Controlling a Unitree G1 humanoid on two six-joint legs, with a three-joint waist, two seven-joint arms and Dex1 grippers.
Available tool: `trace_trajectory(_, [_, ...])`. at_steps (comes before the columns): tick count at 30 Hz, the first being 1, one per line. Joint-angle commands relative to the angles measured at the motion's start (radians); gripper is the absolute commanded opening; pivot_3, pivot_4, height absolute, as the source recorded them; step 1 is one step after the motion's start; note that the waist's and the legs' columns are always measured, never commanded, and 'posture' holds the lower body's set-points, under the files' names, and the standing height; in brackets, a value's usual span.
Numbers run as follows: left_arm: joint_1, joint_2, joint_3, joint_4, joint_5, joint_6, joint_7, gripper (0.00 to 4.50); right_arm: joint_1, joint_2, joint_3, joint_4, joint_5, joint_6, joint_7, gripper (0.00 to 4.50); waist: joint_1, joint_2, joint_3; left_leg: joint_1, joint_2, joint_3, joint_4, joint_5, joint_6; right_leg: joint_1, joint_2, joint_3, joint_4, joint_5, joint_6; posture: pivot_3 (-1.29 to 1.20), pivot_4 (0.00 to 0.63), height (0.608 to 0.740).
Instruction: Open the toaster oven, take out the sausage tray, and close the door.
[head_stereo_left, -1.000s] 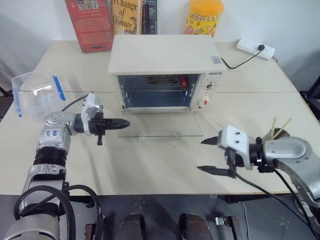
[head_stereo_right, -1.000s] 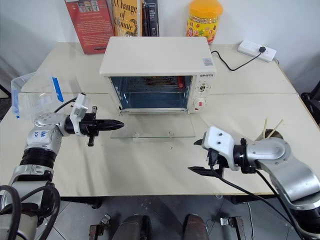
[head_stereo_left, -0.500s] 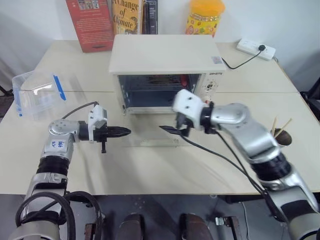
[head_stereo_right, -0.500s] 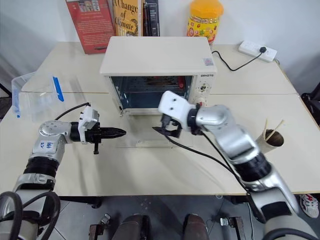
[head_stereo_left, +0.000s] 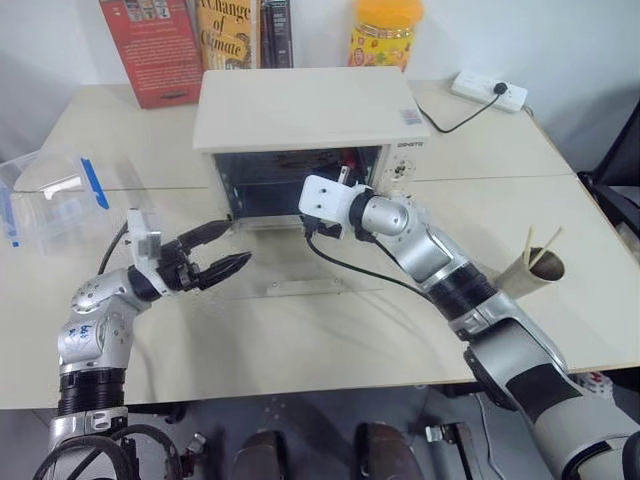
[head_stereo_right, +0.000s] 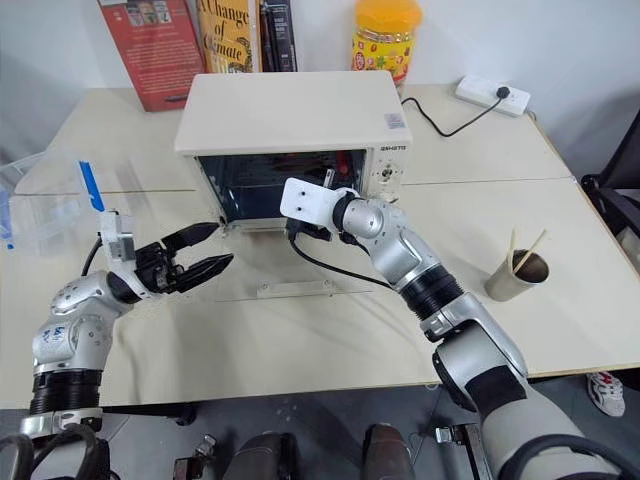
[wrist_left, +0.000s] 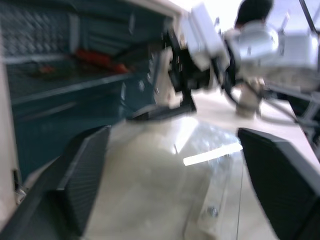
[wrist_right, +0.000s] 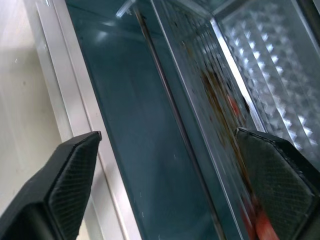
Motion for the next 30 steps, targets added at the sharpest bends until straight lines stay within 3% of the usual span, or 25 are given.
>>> trace_trajectory(1, [0.015, -0.002, 0.025, -0.064, -0.043, 0.012, 0.029, 4.48, -0.074, 0.043, -0.011, 0.135, -0.052, -0.087, -0.079, 4.50, -0.002, 0.000, 0.000, 0.000, 0.000, 0.000, 0.000, 0.000, 0.000, 0.000, 0.000, 0.000, 0.000, 0.000, 0.000, 0.00, 0.150, 0.740])
trace_trajectory(3, [0.015, -0.005, 0.028, -0.069, -0.053, 0.016, 0.040, 4.48, -0.107, 0.067, -0.007, 0.223, -0.082, -0.119, -0.116, 4.50, -0.003, 0.000, 0.000, 0.000, 0.000, 0.000, 0.000, 0.000, 0.000, 0.001, 0.000, 0.000, 0.000, 0.000, 0.000, 0.00, 0.150, 0.740])
trace_trajectory(6, [0.007, -0.006, 0.027, -0.071, -0.067, 0.024, 0.049, 4.50, -0.152, 0.097, 0.002, 0.344, -0.139, -0.136, -0.200, 3.91, -0.010, 0.000, 0.000, 0.000, 0.000, -0.001, 0.000, 0.000, 0.000, 0.001, 0.000, 0.000, 0.000, 0.000, 0.000, 0.00, 0.150, 0.740])
trace_trajectory(17, [-0.051, -0.012, -0.012, -0.005, -0.040, 0.028, 0.063, 4.50, -0.147, 0.106, 0.008, 0.354, -0.244, -0.195, -0.289, 0.18, -0.017, 0.000, 0.000, 0.001, 0.000, -0.001, -0.002, 0.000, -0.001, 0.001, 0.000, 0.000, 0.000, 0.000, 0.000, 0.00, 0.150, 0.740])
trace_trajectory(18, [-0.056, -0.012, -0.013, 0.001, -0.038, 0.026, 0.065, 4.50, -0.143, 0.105, 0.008, 0.346, -0.254, -0.198, -0.290, 0.01, -0.017, 0.000, 0.000, 0.001, 0.000, -0.001, -0.002, 0.000, -0.001, 0.001, 0.000, 0.000, 0.000, 0.000, 0.000, 0.00, 0.150, 0.740])
trace_trajectory(30, [-0.174, 0.001, -0.039, 0.133, 0.020, -0.001, 0.088, 4.50, 0.003, 0.060, -0.005, 0.013, -0.301, -0.142, -0.174, 0.01, -0.022, 0.000, 0.000, 0.001, 0.000, -0.001, -0.003, 0.000, -0.001, 0.001, 0.000, 0.000, 0.000, 0.000, 0.000, 0.00, 0.150, 0.740])
